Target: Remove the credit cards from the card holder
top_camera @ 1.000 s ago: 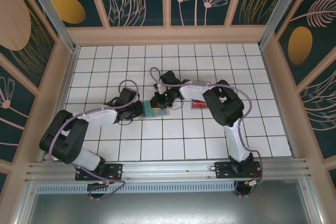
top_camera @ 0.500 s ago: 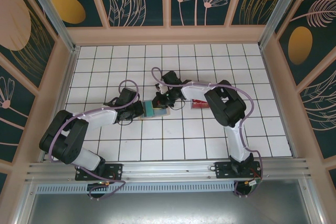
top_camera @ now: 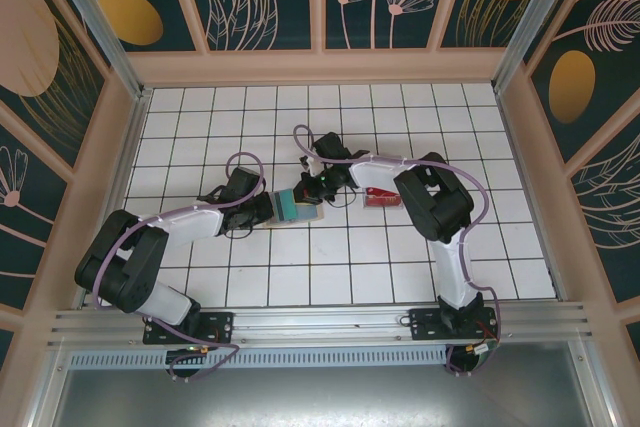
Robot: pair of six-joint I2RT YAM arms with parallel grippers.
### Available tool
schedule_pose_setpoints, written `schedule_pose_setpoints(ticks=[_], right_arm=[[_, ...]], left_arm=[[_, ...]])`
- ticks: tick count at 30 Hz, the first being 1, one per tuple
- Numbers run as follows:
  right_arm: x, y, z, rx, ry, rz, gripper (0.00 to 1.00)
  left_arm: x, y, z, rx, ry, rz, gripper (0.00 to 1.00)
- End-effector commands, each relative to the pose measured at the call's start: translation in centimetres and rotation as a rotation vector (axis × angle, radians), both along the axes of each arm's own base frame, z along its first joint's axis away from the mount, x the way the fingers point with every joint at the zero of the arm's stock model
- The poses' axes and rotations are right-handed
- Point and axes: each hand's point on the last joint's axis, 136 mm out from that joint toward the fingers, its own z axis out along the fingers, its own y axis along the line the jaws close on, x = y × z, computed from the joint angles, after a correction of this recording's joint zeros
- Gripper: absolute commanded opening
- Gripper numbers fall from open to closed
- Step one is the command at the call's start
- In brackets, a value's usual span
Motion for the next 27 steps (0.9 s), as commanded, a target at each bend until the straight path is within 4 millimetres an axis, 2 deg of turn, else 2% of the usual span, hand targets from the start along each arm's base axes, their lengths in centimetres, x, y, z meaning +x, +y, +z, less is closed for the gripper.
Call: schedule_pose_setpoints(ticks=[1, 4, 11, 12, 13, 17, 23, 27], right_arm=[[-0.4, -0.1, 0.1, -0.005, 0.003, 0.0, 0.0], [-0.3, -0.6, 0.0, -0.011, 0.006, -0.009, 0.0], [-0.5, -0.8, -0.1, 0.01, 0.028, -0.009, 0.0], [-0.6, -0.6, -0.1, 0.019, 0.036, -0.007, 0.05], [-0.6, -0.4, -0.1, 0.026, 0.043, -0.008, 0.15], [-0.6, 0.1, -0.3, 0.042, 0.055, -0.008, 0.24], [-0.6, 0.7, -0.6, 0.047, 0.064, 0.0, 0.23], [-0.6, 0.7, -0.8, 0.048, 0.07, 0.001, 0.13]], left_arm=[[-1.0, 0.7, -0.9, 0.022, 0.036, 0.0, 0.08], [-1.0, 0.8, -0.9, 0.026, 0.036, 0.002, 0.04], [-1.0, 0.8, -0.9, 0.028, 0.036, 0.001, 0.04], [-1.0, 0.8, -0.9, 0.026, 0.036, 0.0, 0.04], [-1.0, 0.7, -0.9, 0.025, 0.036, 0.0, 0.04], [-1.1, 0.7, -1.0, 0.023, 0.04, -0.004, 0.04], [-1.0, 0.5, -0.8, 0.016, 0.039, -0.006, 0.04], [-1.1, 0.6, -0.9, 0.016, 0.038, -0.002, 0.04]])
